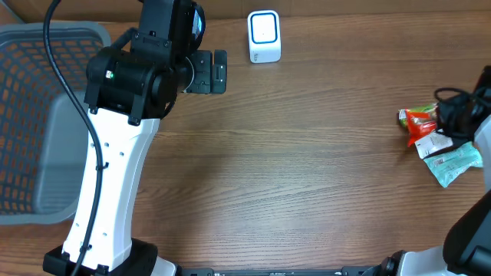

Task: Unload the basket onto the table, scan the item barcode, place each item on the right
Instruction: 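Carry the pasta pack right and release it by the other items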

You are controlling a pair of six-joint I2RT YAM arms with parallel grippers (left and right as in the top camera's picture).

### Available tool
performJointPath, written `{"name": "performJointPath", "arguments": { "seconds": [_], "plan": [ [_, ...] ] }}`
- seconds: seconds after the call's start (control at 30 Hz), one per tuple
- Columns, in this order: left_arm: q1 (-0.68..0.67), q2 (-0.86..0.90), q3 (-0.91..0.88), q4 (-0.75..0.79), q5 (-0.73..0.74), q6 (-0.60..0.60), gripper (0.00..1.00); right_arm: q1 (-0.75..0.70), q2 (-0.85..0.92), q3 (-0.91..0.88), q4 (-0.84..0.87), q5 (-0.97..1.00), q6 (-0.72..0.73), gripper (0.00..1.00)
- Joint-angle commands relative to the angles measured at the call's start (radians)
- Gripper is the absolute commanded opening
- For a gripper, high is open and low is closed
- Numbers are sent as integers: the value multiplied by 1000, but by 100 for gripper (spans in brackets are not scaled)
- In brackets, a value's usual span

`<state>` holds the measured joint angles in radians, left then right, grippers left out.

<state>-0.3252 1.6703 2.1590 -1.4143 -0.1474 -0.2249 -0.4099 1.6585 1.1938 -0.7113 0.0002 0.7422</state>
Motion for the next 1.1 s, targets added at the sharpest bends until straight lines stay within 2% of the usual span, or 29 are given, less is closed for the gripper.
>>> {"name": "performJointPath", "arguments": {
  "seconds": [0.0, 0.07, 0.33, 0.4, 0.5, 0.63, 0.87, 1.07],
  "plan": [
    [5, 5, 3, 1, -9, 19, 100, 0, -27, -9, 32, 29, 1, 35],
    [5, 5, 3, 1, -9, 19, 99, 0, -31, -7, 29, 21, -9, 49],
    [5, 5, 3, 1, -10, 19, 100, 2, -167, 80, -45, 13, -16, 76],
    [5, 5, 3, 1, -9, 19, 100, 4, -230, 113, -65, -36, -65, 83],
    [4, 5, 3, 1, -10, 19, 100, 5, -343, 162, -88, -170, -152, 100],
    [4, 5, 3, 1, -10, 19, 100, 5, -494, 222, -130, -294, -239, 100],
    [4, 5, 3, 1, -10, 19, 100, 5, -732, 235, -235, -293, -242, 100],
    [4, 5, 3, 1, -10, 19, 100, 5, -828, 235, -313, -293, -242, 100]
  ]
}}
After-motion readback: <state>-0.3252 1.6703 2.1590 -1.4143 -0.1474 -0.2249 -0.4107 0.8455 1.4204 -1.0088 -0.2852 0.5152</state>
